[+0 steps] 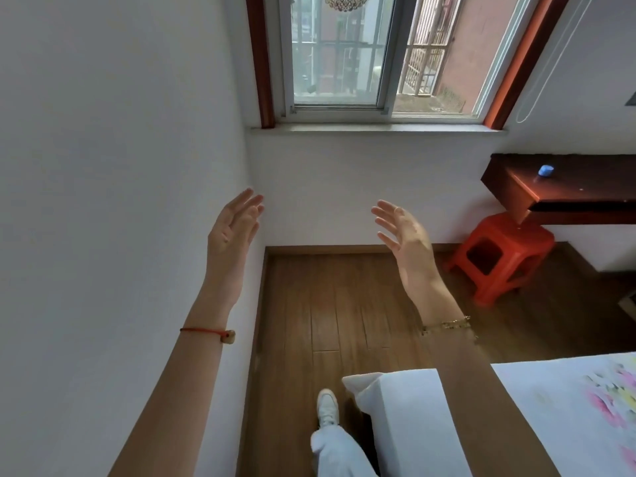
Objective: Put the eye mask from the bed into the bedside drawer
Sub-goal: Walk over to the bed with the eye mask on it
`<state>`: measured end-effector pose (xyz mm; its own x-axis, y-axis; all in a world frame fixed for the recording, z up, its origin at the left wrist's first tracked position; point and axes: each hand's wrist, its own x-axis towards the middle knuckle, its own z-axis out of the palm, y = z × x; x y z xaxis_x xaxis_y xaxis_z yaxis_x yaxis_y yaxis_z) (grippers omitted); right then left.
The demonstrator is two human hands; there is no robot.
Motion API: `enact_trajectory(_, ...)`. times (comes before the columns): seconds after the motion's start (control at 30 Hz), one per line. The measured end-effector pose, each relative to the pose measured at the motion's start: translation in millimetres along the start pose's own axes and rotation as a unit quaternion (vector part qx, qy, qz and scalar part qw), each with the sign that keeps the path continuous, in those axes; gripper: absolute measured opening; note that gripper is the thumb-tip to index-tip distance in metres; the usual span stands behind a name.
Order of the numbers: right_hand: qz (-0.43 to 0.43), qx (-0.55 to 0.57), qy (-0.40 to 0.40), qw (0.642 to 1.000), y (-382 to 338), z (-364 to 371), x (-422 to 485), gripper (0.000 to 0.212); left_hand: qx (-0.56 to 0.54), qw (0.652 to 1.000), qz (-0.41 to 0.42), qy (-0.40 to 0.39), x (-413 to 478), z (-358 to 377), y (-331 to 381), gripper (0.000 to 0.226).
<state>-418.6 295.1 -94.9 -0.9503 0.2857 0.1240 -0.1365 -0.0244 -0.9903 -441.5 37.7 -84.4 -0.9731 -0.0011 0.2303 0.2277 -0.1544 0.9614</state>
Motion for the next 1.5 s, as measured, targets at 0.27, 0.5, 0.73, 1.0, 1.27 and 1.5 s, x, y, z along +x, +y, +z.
enact_trajectory(0.27,0.013,0.004,0.026,1.0,32.0,-7.7,140.3,0.041,-0.013,0.999,-0.028,-0.029,142.3,54.2,-51.7,0.042)
enact_trajectory(0.5,0.011,0.013,0.069,0.997,36.5,-27.7,260.0,0.039,-0.023,0.995,-0.038,-0.086,267.9,118.7,-88.6,0.041)
enact_trajectory(0.73,0.008,0.009,0.146,0.989,46.3,-63.4,327.7,0.036,-0.027,0.981,-0.062,-0.184,361.1,188.3,-131.8,0.045)
enact_trajectory(1.0,0.009,0.007,0.295,0.955,64.6,-114.0,381.2,0.038,-0.046,0.94,-0.089,-0.326,451.9,289.7,-176.6,0.04)
enact_trajectory(1.27,-0.002,-0.01,0.487,0.873,74.3,-140.8,410.4,0.039,-0.052,0.858,-0.091,-0.503,515.4,400.2,-207.4,0.043)
enact_trajectory(1.5,0.004,0.017,0.63,0.776,79.6,-156.0,393.3,0.035,-0.076,0.752,-0.116,-0.644,511.9,481.0,-230.5,0.045)
